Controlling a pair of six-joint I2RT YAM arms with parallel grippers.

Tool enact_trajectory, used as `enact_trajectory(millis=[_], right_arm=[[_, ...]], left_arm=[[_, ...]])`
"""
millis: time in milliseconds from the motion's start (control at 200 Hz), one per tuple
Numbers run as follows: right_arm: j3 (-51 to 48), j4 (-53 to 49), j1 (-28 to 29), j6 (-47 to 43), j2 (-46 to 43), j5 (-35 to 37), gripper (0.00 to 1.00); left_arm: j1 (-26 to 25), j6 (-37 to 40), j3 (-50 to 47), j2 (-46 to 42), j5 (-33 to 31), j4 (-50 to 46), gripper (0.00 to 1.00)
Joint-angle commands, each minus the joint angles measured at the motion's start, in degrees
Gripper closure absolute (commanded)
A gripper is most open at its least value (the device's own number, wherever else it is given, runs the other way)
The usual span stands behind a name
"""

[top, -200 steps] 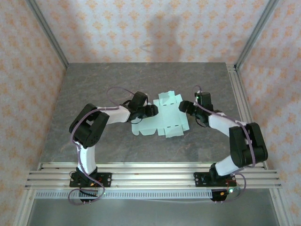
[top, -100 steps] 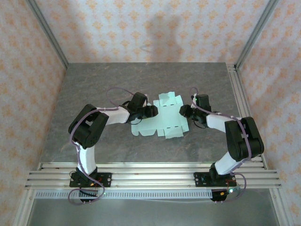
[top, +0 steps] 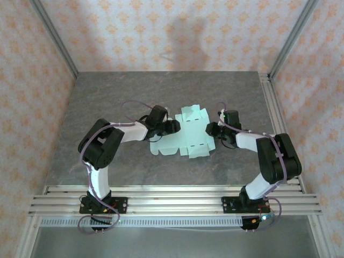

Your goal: Fold the paper box

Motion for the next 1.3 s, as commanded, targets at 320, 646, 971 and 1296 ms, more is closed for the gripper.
enact_trajectory(millis=[320,646,971,1296], right_arm=[[0.62,-4.39,0.94,-4.47,-4.32,6.18,1.0],[7.05,-13.89,11.87,-8.17,-3.68,34.0,1.0],[17.16,-23.0,25.11,-8.61,6.16,63.91,1.0],[33.38,-38.86,30.43,-4.83,20.78,78.06,1.0]], left_arm=[[0.27,-1.48,-2.84,-1.86,-1.41,-4.54,0.39],[0.53,-0.17,-5.13,-13.37,-11.13,-7.83,0.11],[5.9,1.14,-9.73,-21.44,-13.96,-11.48,0.02],[7.92,2.81,-10.9,-25.69,-17.22,-14.79,0.0]])
